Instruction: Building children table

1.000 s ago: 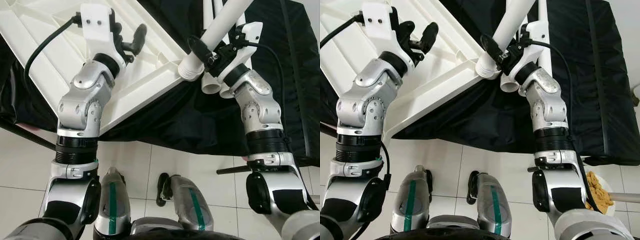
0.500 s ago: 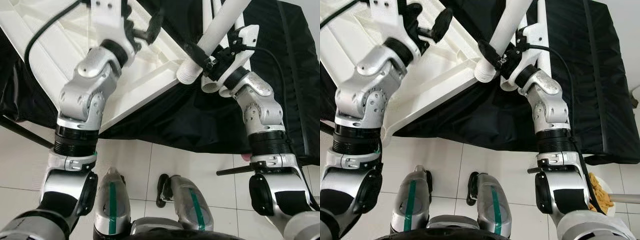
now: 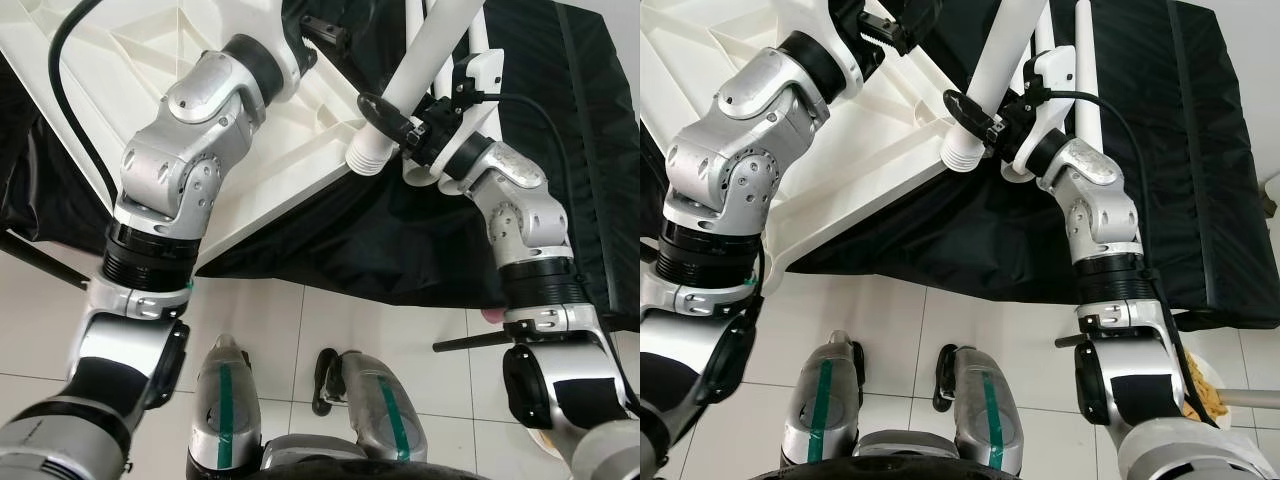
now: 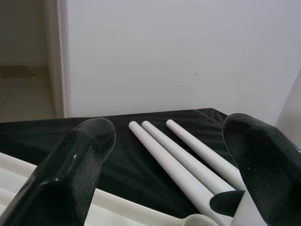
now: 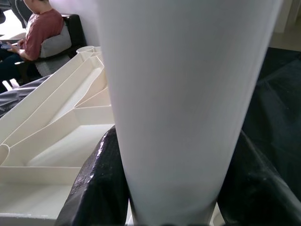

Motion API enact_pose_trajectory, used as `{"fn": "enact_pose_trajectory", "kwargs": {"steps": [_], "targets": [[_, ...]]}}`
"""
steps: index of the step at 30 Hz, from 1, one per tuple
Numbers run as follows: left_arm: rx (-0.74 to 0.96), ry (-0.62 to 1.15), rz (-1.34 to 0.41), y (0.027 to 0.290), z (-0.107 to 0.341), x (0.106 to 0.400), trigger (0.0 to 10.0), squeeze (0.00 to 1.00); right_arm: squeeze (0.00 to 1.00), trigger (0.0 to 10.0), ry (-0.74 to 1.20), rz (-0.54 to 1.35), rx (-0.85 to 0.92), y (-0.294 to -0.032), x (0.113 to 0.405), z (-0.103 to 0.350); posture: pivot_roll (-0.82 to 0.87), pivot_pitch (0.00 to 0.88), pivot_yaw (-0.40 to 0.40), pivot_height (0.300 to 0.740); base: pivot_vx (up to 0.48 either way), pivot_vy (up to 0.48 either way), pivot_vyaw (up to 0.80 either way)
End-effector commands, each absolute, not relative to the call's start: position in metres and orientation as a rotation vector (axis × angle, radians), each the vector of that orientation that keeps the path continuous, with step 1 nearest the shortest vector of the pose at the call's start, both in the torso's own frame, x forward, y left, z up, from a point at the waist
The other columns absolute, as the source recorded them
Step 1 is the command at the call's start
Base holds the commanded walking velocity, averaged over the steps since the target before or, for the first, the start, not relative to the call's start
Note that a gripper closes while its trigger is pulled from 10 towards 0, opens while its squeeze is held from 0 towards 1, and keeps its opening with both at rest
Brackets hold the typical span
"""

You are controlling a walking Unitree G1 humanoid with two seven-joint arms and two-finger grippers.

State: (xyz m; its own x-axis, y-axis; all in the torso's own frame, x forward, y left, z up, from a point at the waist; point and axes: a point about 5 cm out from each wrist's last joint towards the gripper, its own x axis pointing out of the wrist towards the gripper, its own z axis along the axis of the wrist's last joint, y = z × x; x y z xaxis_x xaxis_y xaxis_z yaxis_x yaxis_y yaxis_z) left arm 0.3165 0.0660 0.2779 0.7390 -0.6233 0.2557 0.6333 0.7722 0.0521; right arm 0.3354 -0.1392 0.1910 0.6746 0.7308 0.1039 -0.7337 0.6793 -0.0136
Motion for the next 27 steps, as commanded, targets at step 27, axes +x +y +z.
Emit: {"fn": "enact_pose_trajectory", "kwargs": {"steps": [27], "targets": [[0.148,-0.304,-1.531,0.021,0.289,0.282,10.0,0.0,0.0,10.0,-0.01,0.859,-0.072,-0.143,0.351,0.189,0.14,0.01,-0.126,0.74,0.0,0.0,0.0]]}}
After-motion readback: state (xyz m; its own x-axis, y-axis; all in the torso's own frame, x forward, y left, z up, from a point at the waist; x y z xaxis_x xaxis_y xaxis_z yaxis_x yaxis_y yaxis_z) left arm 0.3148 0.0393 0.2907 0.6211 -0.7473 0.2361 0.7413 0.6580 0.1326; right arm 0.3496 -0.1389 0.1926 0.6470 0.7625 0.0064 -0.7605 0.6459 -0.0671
